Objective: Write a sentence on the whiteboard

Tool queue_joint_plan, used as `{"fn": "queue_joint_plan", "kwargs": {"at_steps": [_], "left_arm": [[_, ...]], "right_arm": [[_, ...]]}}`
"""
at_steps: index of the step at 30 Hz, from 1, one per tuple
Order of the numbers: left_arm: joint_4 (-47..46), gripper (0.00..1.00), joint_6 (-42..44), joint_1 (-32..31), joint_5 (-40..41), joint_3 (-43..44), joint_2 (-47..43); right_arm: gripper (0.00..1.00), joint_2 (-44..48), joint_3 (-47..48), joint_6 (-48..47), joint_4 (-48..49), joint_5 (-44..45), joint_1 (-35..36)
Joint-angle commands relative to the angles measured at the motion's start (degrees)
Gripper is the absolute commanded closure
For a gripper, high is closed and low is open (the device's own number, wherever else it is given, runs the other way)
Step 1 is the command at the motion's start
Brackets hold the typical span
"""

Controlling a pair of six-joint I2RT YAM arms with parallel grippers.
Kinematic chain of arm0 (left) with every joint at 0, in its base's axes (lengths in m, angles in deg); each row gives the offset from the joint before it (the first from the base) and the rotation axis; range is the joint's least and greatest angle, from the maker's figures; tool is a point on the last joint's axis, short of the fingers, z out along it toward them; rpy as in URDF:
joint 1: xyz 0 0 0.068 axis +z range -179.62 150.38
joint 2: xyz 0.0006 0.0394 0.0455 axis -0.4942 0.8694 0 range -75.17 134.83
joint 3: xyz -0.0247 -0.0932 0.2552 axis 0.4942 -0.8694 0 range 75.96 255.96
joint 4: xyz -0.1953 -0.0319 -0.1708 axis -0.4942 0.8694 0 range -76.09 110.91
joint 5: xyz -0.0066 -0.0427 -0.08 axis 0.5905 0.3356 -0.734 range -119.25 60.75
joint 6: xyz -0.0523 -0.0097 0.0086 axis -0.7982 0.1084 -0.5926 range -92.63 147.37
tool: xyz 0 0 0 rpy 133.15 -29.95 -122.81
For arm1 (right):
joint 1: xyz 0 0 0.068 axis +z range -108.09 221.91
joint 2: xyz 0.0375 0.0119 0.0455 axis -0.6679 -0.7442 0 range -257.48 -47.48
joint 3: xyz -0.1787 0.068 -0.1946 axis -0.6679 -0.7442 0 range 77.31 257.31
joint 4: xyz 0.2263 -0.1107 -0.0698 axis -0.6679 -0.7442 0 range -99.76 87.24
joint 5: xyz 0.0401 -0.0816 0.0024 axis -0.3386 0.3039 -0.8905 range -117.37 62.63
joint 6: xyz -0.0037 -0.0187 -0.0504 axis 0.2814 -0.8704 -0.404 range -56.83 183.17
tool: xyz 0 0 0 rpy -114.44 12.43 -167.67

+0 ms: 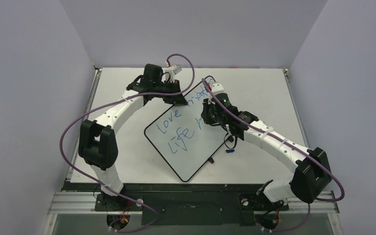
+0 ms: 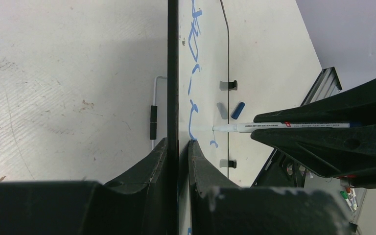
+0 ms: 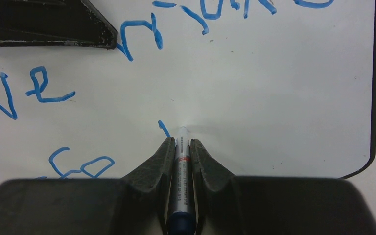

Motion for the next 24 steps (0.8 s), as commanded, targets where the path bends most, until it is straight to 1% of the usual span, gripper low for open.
{"fn": "queue_joint_plan", "kwargs": {"at_steps": [1, 9, 14, 24], "left_arm": [[4.4, 1.00, 4.8, -3.7, 2.0, -1.5, -0.5], [4.4, 1.00, 4.9, -3.7, 2.2, -1.4, -0.5], [4.4, 1.00, 4.8, -3.7, 2.0, -1.4, -0.6], [4.2, 1.00, 4.6, -3.7, 1.8, -1.4, -0.7]], "right_arm": [[1.00, -0.5, 2.8, -0.1, 2.3, 0.9, -0.7], [1.00, 4.7, 0.9, 0.2, 2.4, 2.0, -1.3], [1.00, 8.1, -3.8, 2.0, 6.8, 2.9, -2.4], [1.00, 8.8, -10.0, 5.9, 14.2, 1.8, -3.5]]}}
